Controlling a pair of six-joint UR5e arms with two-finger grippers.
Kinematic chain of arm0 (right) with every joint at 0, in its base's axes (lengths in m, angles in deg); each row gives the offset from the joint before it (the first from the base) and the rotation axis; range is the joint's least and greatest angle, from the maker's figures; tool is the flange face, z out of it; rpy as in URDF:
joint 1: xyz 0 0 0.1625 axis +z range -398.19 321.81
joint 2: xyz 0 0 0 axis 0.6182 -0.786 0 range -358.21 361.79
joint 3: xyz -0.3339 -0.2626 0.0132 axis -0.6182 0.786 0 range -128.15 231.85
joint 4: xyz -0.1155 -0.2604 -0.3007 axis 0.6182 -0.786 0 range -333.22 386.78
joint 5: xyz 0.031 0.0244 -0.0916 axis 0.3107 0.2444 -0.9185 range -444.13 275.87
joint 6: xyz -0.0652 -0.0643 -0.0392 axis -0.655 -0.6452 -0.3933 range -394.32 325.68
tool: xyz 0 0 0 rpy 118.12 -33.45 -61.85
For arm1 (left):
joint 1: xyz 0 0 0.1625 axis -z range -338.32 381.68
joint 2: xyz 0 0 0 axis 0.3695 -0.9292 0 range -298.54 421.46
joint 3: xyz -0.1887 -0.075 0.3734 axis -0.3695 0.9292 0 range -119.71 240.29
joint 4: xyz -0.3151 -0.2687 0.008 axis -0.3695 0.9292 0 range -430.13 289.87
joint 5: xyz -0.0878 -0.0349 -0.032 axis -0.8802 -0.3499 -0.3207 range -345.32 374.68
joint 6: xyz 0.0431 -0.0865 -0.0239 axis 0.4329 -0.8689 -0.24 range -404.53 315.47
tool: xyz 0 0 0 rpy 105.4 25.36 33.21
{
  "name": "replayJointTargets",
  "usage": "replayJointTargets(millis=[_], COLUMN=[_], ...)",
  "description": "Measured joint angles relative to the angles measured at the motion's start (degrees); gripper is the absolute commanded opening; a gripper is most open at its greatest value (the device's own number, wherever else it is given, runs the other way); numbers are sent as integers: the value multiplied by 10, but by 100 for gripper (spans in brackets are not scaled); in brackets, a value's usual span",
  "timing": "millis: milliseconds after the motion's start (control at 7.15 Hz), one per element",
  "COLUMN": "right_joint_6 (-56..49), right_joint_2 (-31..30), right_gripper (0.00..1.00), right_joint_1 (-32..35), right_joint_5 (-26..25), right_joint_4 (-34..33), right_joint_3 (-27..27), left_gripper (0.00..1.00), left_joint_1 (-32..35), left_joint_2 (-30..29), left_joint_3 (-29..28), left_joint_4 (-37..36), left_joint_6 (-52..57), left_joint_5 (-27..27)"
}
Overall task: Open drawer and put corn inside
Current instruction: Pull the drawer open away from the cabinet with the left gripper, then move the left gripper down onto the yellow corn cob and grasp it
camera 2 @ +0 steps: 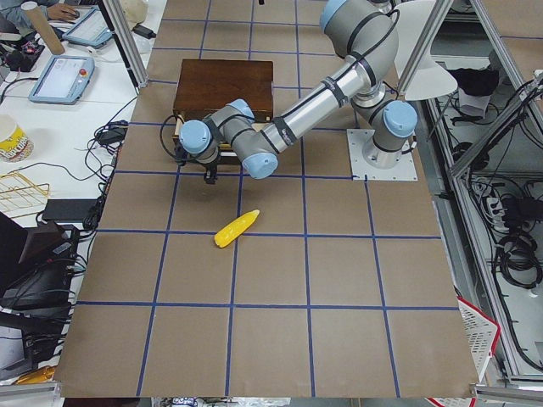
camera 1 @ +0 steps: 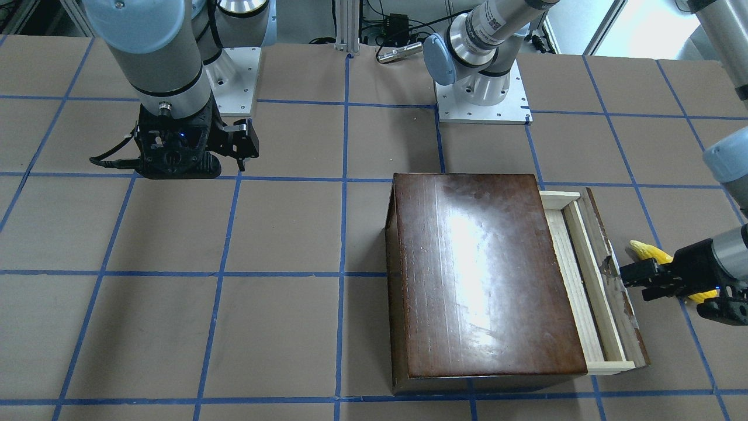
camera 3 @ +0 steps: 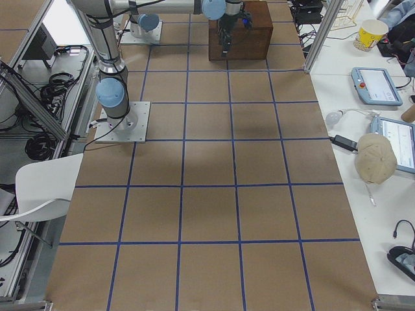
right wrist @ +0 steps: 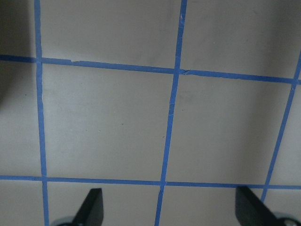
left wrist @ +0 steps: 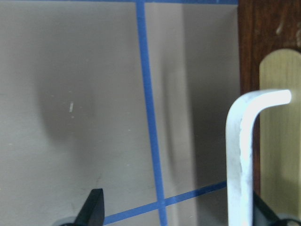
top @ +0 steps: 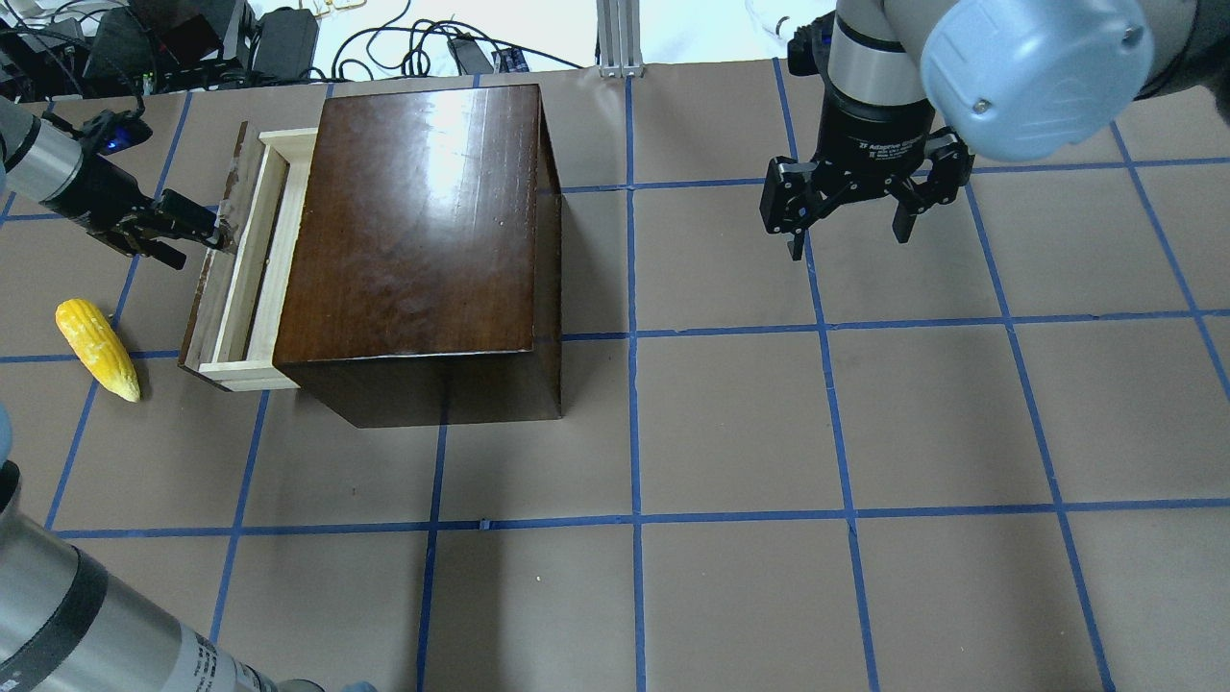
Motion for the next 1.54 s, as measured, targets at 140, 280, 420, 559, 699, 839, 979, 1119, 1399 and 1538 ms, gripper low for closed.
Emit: replayJointTargets(millis=[140,280,420,559,699,839,979,1119,1399,1538], right_joint_6=[0,0,0,0,0,0,0,0,0,0], right_joint_2=[0,0,0,0,0,0,0,0,0,0], right_gripper=[100,100,100,100,100,100,100,100,100,100], right_joint_1=[0,0,0,0,0,0,0,0,0,0], right_joint_5=[0,0,0,0,0,0,0,0,0,0], right_joint_4=[0,0,0,0,0,0,0,0,0,0], right_joint_3=[0,0,0,0,0,0,0,0,0,0], left_gripper=[100,100,100,100,100,100,100,100,100,100], left_joint_1=[-2,-3,-4,-7,-15,-21,-24,-25,-27,-31], left_joint_2=[-1,-1,-1,-1,-1,-2,1,7,22,27], left_joint_3=[-4,-7,-8,-10,-13,-15,-19,-25,-43,-49], left_joint_4=[0,0,0,-2,-4,-5,-4,-1,0,-3], left_joint_6=[1,2,2,2,2,1,-2,-17,-78,-113], left_joint_5=[1,2,9,17,22,24,25,27,37,59])
